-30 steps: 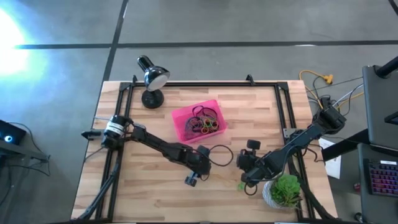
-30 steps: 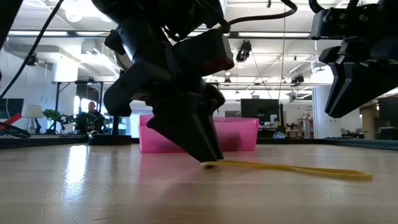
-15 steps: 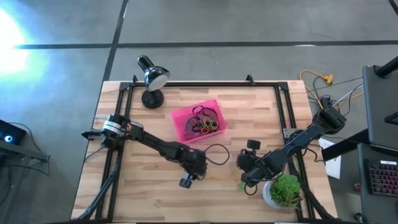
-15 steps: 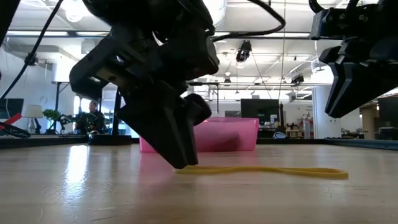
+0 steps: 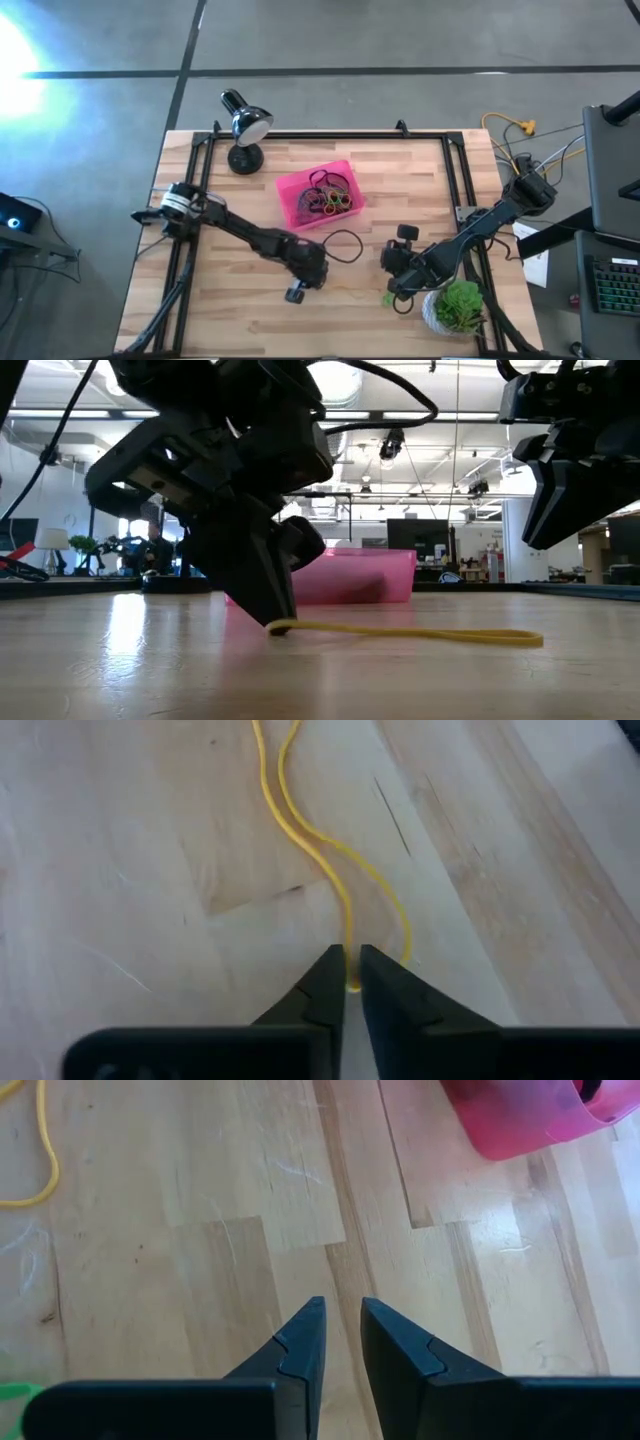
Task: Pick and place rubber bands into bin
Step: Put the yellow rubber band into the red bin
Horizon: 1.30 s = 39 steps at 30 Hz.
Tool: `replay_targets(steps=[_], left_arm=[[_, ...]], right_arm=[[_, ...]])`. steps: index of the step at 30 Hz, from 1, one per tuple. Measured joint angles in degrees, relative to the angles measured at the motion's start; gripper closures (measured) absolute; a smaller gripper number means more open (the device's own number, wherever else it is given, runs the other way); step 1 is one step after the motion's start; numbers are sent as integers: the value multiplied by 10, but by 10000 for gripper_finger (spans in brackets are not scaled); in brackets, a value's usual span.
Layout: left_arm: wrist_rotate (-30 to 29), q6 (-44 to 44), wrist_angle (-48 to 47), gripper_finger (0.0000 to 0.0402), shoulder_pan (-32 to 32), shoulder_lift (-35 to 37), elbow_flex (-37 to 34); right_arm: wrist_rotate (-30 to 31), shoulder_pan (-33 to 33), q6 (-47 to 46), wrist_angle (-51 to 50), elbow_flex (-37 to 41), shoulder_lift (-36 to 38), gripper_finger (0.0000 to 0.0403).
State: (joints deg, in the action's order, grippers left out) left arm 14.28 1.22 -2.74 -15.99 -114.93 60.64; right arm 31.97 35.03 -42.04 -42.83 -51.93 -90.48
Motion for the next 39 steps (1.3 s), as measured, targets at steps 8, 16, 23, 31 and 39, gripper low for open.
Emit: replay_targets(steps=[8, 16, 23, 31, 39], left_arm=[[-41, -13, 56, 401, -9, 0, -23], [-60, -33, 87, 401, -11, 32, -19], [-129, -61, 73, 401, -9, 75, -22], [-195, -88, 71, 401, -10, 124, -25], [-325, -123, 59, 401, -10, 194, -30]], right_arm=[[0, 0, 0, 0, 0, 0, 346], [0, 0, 0, -1, 0, 0, 346], [0, 0, 0, -2, 0, 0, 346], [0, 0, 0, -2, 0, 0, 346], [0, 0, 0, -1, 4, 0, 346]])
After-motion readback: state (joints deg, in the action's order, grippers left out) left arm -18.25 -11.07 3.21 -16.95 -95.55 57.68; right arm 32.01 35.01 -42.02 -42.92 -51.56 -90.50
